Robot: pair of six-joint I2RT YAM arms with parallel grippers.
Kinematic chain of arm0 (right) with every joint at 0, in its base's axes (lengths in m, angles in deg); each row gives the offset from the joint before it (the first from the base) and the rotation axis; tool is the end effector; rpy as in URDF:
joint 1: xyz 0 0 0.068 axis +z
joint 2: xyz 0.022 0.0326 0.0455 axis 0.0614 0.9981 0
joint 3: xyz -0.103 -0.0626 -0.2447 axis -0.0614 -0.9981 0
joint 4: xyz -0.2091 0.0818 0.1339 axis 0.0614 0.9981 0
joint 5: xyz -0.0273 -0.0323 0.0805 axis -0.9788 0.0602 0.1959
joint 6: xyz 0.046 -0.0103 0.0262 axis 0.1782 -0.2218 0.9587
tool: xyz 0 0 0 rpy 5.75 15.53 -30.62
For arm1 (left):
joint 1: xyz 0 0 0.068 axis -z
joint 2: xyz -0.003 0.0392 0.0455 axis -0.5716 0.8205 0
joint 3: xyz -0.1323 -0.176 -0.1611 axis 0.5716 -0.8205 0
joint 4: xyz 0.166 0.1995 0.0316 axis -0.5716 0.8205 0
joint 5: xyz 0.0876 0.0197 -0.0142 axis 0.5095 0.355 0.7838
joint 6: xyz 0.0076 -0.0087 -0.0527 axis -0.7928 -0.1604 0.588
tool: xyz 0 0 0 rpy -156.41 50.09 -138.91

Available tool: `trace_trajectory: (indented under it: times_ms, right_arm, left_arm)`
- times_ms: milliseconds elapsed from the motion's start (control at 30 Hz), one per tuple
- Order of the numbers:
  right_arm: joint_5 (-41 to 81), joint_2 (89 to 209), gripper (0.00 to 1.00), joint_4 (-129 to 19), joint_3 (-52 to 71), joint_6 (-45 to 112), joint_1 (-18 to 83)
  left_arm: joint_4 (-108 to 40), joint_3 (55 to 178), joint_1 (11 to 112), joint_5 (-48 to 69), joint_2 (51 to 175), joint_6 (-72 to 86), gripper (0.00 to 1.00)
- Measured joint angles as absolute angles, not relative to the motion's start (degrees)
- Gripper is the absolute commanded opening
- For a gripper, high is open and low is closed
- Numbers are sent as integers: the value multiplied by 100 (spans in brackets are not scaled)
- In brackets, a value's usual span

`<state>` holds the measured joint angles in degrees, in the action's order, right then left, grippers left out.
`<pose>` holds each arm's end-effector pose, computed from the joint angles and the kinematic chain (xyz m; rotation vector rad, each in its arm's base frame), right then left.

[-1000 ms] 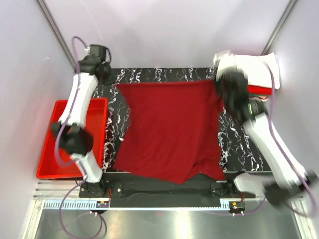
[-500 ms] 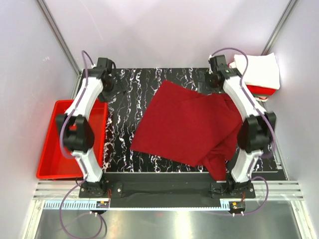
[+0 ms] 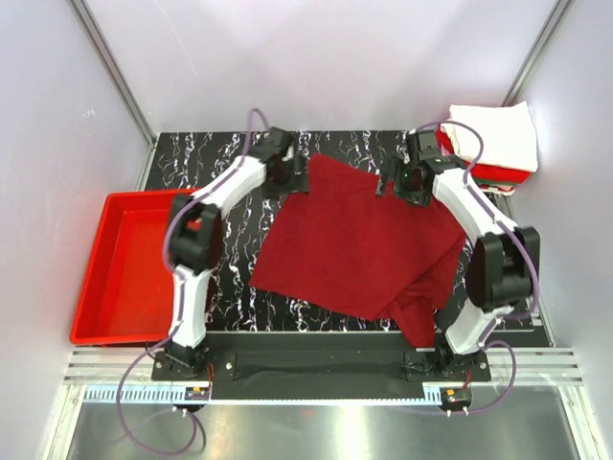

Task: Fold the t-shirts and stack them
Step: Flatten the tshirt out

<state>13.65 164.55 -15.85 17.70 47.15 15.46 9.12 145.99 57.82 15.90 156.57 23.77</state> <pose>0.3612 0.0773 0.2938 0.1751 2.4974 0.2700 0.4205 -0.1801 0.2366 -0.0967 2.6319 -0.3831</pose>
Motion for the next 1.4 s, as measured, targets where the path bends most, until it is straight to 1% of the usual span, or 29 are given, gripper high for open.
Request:
trace_trajectory:
  times_ms: [100,200,333,500,533,700,833,933,1033,1133,1300,1400]
  right_arm:
    - [1500,16785,100,-1589,1543,4752,1546]
    - [1607,16789,100,-1598,1388,4765,1546]
    - [1728,16732,100,-1799,1206,4796,1546]
    - [1826,16477,100,-1888,782,4859,1546]
    - [1832,16431,100,-1899,723,4865,1546]
    - [1839,16227,100,-1928,573,4903,1546]
    - [1830,16190,100,-1969,573,4909,1546]
    - [1824,16190,100,-1963,575,4946,1546]
    - [1754,16217,100,-1895,649,4970,1546]
    - [1714,16448,100,-1781,1053,4981,1546]
    - [1719,17399,100,-1703,2371,4977,1546]
    - [1655,18146,100,-1666,3226,4959,1546]
  left_arm:
    - [966,15567,6010,1442,16665,2283,91]
    - [962,16035,6152,1234,17235,2281,91]
    - [938,16199,6169,959,17463,2338,91]
    - [868,16182,6082,935,17530,2488,91]
    - [809,16090,6047,897,17485,2556,91]
    - [61,14429,5472,574,16553,2788,91]
    - [-133,13259,4453,434,15815,3015,89]
    - [-133,12779,3870,390,15469,3068,90]
    - [-74,12695,3959,438,15391,3015,91]
    - [53,12628,4137,508,15303,2976,92]
    - [643,12540,4353,685,14973,2799,92]
    - [966,12540,4477,895,14508,2624,93]
